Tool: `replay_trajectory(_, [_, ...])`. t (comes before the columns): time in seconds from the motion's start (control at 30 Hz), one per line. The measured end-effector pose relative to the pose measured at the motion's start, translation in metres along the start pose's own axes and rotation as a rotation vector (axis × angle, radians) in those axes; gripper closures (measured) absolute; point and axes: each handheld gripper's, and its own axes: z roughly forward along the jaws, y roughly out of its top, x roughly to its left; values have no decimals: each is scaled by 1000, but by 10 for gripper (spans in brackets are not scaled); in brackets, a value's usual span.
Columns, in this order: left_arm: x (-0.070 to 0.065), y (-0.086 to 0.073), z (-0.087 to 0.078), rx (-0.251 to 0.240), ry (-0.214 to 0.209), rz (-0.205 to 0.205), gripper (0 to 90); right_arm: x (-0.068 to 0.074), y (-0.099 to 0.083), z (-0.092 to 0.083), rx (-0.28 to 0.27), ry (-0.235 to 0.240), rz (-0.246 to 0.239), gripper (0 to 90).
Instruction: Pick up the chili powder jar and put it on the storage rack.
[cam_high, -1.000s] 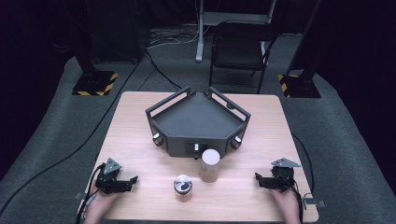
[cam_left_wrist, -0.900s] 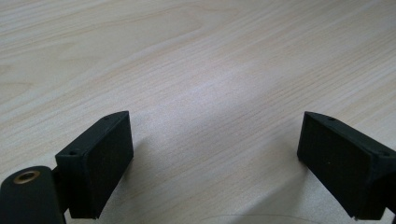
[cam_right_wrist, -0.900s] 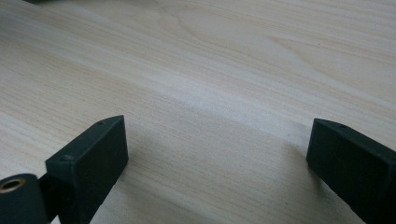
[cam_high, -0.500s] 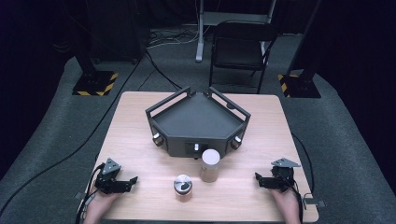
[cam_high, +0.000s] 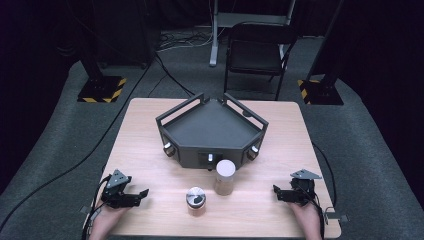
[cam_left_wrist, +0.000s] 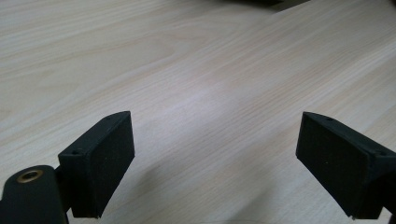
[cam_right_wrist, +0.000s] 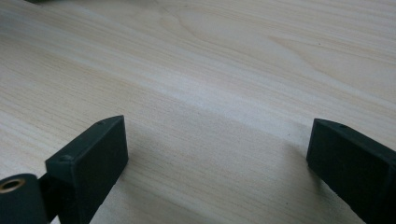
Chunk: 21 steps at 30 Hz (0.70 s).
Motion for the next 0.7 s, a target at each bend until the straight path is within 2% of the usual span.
replay_trajectory(0.43, [-6,6,-4,-35,-67,48,110,0,0,0,0,0,-1,44])
replay_trajectory(0.7, [-12,12,-4,-58,-132,79,110,0,0,0,0,0,-1,44])
